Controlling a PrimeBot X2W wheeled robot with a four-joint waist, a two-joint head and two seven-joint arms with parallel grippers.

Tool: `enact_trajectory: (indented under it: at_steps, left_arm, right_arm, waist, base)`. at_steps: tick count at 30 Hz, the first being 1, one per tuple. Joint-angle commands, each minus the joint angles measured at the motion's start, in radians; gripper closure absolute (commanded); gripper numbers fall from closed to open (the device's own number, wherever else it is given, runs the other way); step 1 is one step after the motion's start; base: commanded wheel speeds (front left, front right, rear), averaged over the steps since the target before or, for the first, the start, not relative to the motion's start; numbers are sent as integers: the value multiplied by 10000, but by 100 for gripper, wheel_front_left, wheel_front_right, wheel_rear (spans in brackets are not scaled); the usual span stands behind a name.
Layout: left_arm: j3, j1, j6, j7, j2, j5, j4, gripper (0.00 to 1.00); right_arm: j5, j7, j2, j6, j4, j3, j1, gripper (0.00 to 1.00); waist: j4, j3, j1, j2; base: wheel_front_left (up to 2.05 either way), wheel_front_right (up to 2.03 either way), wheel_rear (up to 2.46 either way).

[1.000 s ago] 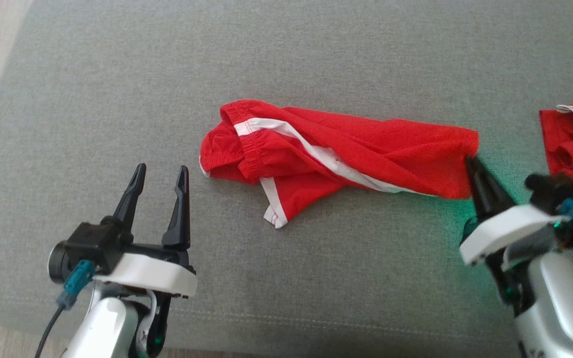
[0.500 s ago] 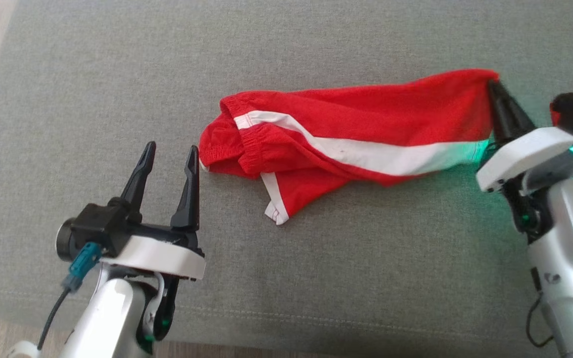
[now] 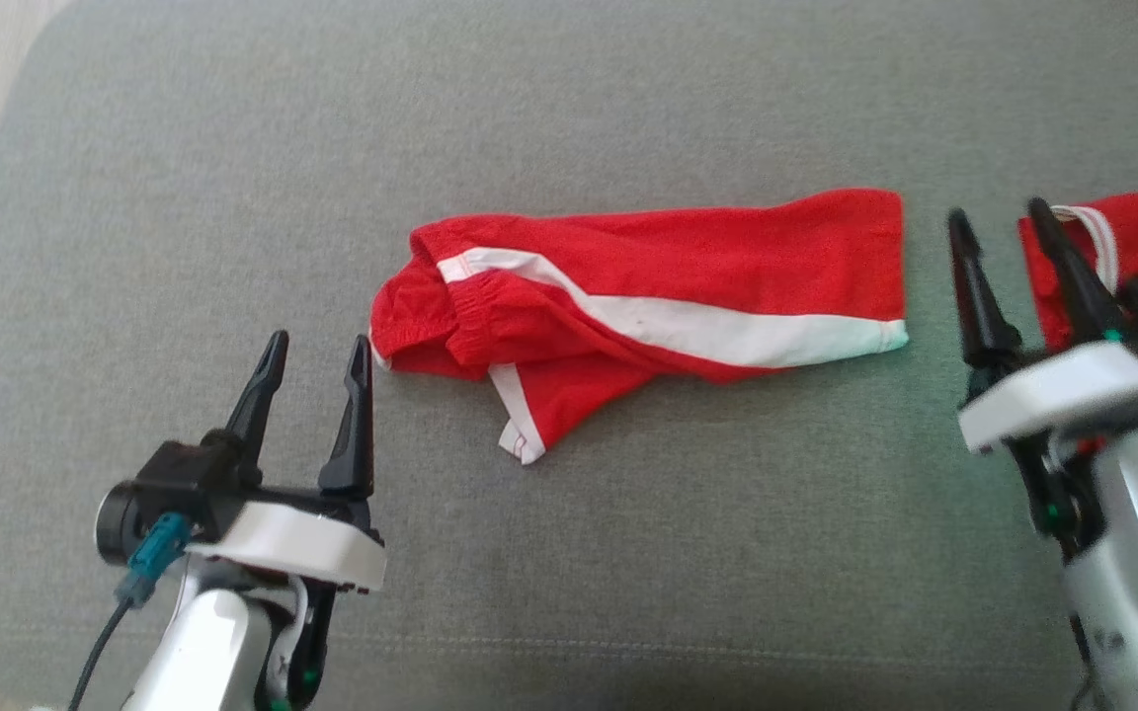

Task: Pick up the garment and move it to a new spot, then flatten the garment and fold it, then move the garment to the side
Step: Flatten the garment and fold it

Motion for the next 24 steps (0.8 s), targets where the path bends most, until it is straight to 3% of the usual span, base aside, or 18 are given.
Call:
enact_trajectory:
  at_steps: [1, 13, 24]
  left_arm:
    - [420, -139, 41, -116, 269, -7, -270, 0]
    - [413, 232, 73, 197, 583, -105, -379, 0]
    - [421, 227, 190, 468, 736, -162, -515, 0]
  right_arm:
    - [-216, -93, 82, 65, -861, -166, 357, 0]
    - [-1339, 928, 1265, 65, -4382, -1222, 3189, 0]
    - [-1515, 1327, 1705, 65, -5219, -1351, 3778, 0]
  waist:
    - [-154, -234, 0, 0]
    - [-374, -809, 0, 0]
    - [-470, -795, 0, 0]
  base:
    - [0, 0, 0]
    - [0, 0, 0]
    - [0, 0, 0]
